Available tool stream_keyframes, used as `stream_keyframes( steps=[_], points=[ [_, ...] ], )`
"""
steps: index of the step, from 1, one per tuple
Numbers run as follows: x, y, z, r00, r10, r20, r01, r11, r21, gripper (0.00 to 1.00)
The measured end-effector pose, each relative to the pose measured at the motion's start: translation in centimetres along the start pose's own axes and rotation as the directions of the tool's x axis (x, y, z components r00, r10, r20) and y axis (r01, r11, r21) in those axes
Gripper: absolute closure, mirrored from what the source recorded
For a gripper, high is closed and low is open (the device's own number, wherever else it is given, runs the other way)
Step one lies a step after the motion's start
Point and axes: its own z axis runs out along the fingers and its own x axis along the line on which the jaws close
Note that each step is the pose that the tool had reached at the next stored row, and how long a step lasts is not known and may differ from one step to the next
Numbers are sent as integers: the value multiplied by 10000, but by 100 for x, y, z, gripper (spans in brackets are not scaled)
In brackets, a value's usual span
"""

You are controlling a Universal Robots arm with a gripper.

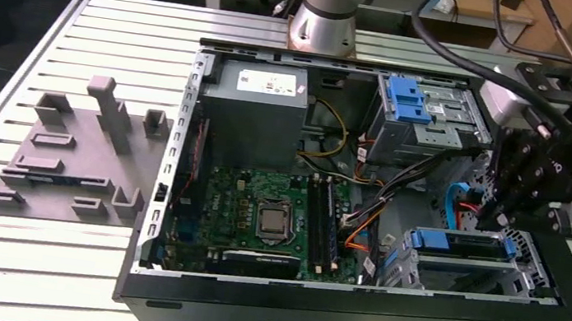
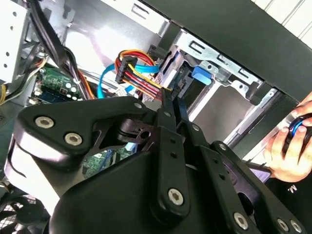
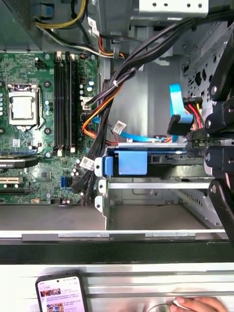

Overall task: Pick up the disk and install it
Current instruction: 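Insert the first disk wire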

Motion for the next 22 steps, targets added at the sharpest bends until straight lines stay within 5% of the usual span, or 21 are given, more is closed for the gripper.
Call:
stream_keyframes(
  steps=[4, 22],
  points=[
    [55, -1, 51, 10000, 84, 9, -84, 10000, -6, 84],
    [58, -14, 94, 9997, 245, 10, -245, 9997, -29, 84]
  ],
)
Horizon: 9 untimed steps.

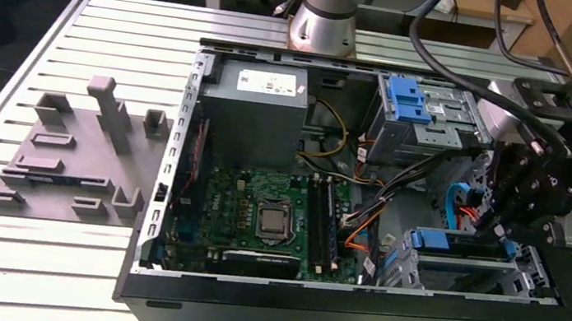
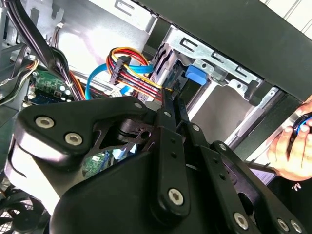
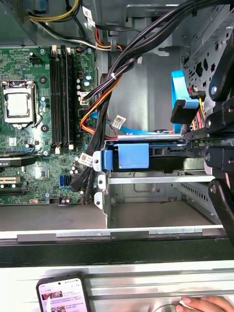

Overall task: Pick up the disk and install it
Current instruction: 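Insert the first disk wire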

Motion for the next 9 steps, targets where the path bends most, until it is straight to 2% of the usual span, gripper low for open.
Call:
stream_keyframes(
  steps=[9],
  points=[
    [7, -2, 18, 10000, 3, 0, -3, 10000, 0, 84]
  ],
)
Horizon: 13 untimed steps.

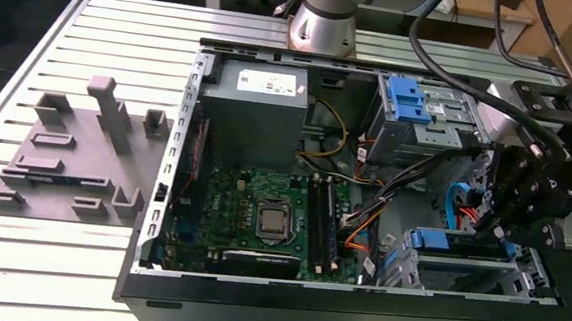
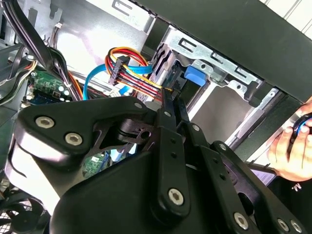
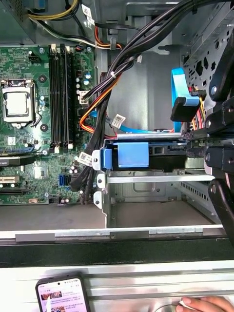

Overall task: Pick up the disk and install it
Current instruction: 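Insert the first disk wire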

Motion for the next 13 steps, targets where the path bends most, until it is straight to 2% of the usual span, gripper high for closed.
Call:
stream_keyframes(
  steps=[13],
  points=[
    [-2, -1, 34, 10000, -1, 14, 1, 10000, -20, 84]
  ],
)
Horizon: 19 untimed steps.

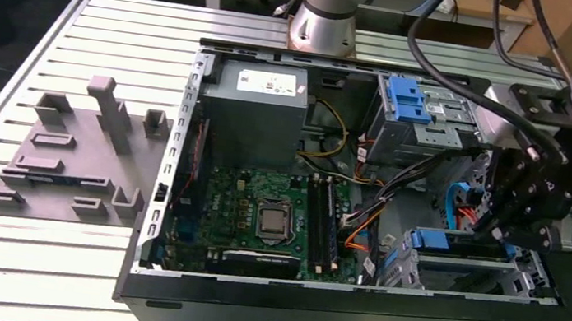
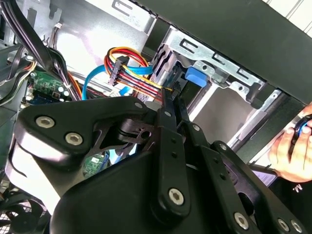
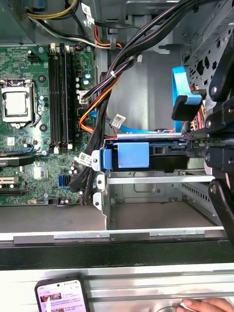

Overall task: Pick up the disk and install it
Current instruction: 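Insert the first disk wire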

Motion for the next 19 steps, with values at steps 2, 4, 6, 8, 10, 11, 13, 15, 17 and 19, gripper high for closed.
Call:
stream_keyframes(
  steps=[2, 4, 6, 8, 10, 11, 13, 15, 17, 19],
  points=[
    [0, -2, 10, 10000, 0, 5, 0, 10000, -6, 84],
    [0, -3, 12, 10000, 0, 2, 0, 10000, -8, 84],
    [0, -3, 12, 10000, 0, 3, 0, 10000, -8, 84],
    [-1, -3, 13, 10000, 0, 4, 0, 10000, -8, 84],
    [-1, -3, 15, 10000, 1, 9, -1, 10000, -9, 82],
    [0, -3, 11, 10000, 0, 9, 0, 10000, -9, 76],
    [1, -3, -17, 10000, 0, 5, 0, 10000, -8, 76],
    [1, -3, -66, 10000, 0, 6, 0, 10000, -8, 76],
    [3, -4, -113, 10000, 0, 5, 0, 10000, -8, 76],
    [3, -4, -119, 10000, 0, 8, 0, 10000, -8, 76]
  ],
)
